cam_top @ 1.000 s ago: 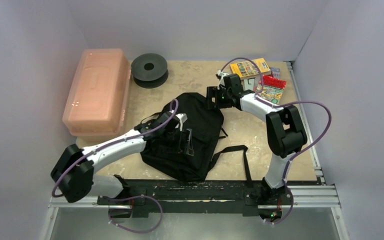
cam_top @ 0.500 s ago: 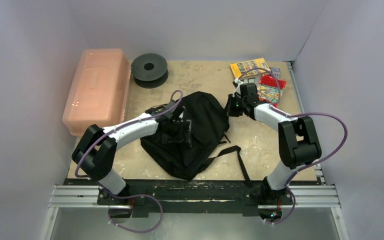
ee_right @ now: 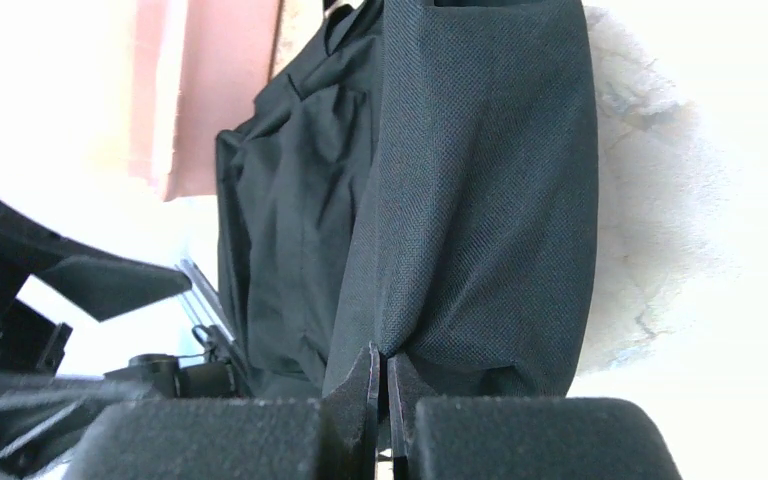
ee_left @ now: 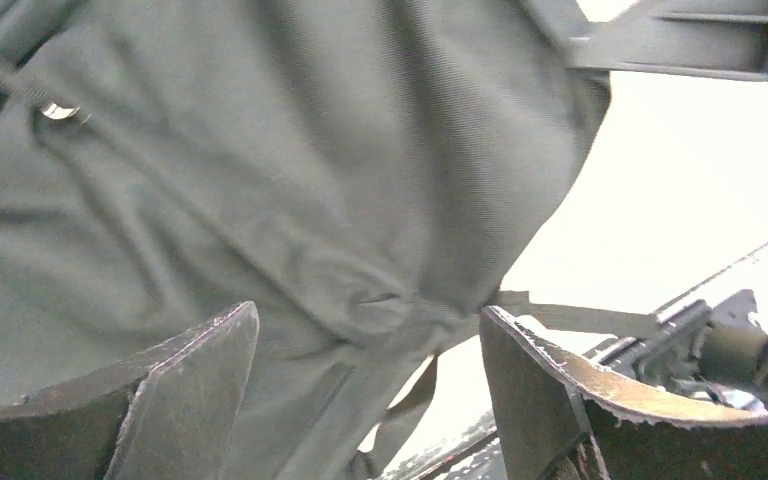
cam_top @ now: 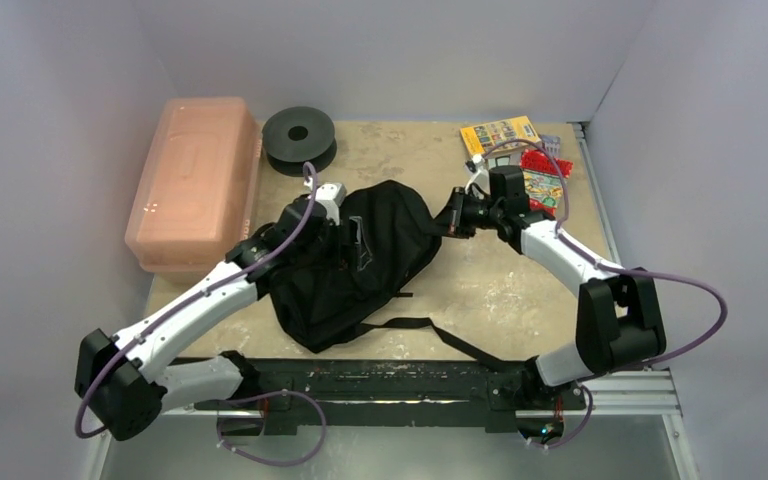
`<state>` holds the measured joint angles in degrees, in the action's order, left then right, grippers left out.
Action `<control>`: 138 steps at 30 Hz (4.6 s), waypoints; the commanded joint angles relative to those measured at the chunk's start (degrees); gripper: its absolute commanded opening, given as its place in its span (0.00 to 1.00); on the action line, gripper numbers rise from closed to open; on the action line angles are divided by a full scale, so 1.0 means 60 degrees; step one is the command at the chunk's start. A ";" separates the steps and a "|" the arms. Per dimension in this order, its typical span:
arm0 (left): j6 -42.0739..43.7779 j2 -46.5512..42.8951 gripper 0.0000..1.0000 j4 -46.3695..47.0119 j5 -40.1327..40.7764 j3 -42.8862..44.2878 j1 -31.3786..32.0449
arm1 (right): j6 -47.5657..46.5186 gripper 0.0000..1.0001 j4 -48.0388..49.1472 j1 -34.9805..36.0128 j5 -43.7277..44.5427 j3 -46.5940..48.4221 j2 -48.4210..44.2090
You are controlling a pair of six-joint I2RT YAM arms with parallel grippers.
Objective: Pack the student bag
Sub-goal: Pick up the student bag at the center of the board, then unzip the student bag at the center of the board.
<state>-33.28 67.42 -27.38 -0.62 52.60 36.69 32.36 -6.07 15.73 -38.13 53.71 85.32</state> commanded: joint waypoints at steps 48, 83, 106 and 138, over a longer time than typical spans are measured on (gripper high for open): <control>-0.0820 0.1850 0.00 0.5129 -0.3676 0.0977 0.0865 | -0.1128 0.62 -0.0927 0.2400 0.3642 -0.1593 -0.4930; -0.0490 0.1343 0.00 0.4299 -0.3779 0.0775 0.0734 | -0.0796 0.03 -0.1146 0.5553 0.7509 -0.1441 -0.4378; -0.0680 0.0791 0.00 0.6340 -0.5691 0.0001 0.0575 | 0.0141 0.36 0.0733 0.5114 0.5640 -0.2597 -0.5128; 0.0506 0.0254 0.38 0.5145 -0.3296 -0.1594 0.1514 | 0.1640 0.00 0.2760 0.3467 0.2429 -0.3029 -0.5087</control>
<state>-32.67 67.16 2.35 -20.58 42.30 45.52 40.97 4.49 36.77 -20.62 32.86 56.25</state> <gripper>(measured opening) 0.424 0.040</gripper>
